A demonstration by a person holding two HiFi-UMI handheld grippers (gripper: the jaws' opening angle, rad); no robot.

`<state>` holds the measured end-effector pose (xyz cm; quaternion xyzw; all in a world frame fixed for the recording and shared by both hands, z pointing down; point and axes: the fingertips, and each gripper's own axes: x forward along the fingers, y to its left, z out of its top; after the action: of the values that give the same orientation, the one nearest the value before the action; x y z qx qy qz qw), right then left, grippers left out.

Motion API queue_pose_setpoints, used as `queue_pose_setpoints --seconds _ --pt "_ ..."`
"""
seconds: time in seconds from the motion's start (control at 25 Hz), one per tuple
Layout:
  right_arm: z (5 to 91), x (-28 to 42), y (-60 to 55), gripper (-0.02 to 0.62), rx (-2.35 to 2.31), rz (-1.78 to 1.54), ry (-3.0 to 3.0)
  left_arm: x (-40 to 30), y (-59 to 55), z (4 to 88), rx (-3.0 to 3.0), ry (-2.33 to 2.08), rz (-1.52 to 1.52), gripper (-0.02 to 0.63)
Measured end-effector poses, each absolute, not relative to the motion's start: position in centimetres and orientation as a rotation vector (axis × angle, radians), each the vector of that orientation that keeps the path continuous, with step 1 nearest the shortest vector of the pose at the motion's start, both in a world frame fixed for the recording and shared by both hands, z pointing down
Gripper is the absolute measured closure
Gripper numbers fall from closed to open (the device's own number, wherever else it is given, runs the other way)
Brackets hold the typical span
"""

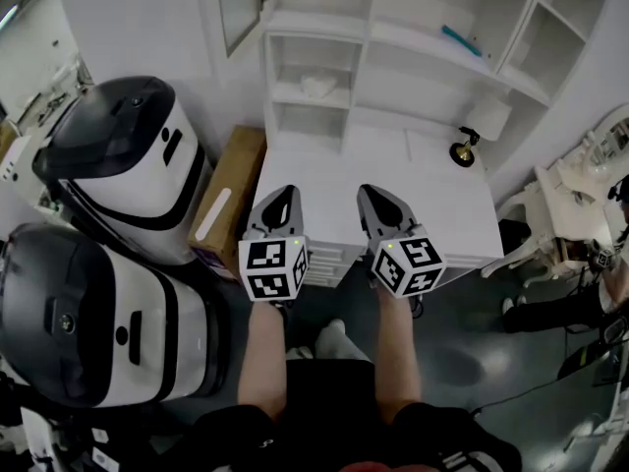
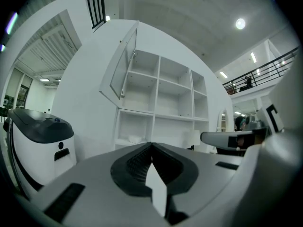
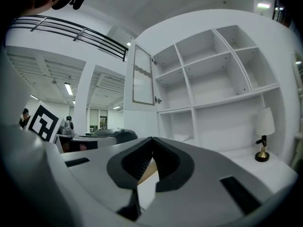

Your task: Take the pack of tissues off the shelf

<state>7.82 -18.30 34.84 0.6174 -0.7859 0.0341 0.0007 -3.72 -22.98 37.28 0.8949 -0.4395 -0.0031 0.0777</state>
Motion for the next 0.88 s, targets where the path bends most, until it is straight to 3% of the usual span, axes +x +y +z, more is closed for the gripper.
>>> queue_pose_setpoints --seconds 0.88 --pt "39.9 13.2 -32.2 0.578 1.911 0.283 -2.474 1.3 -35.9 41.6 2.610 -1.321 0.096 0.595"
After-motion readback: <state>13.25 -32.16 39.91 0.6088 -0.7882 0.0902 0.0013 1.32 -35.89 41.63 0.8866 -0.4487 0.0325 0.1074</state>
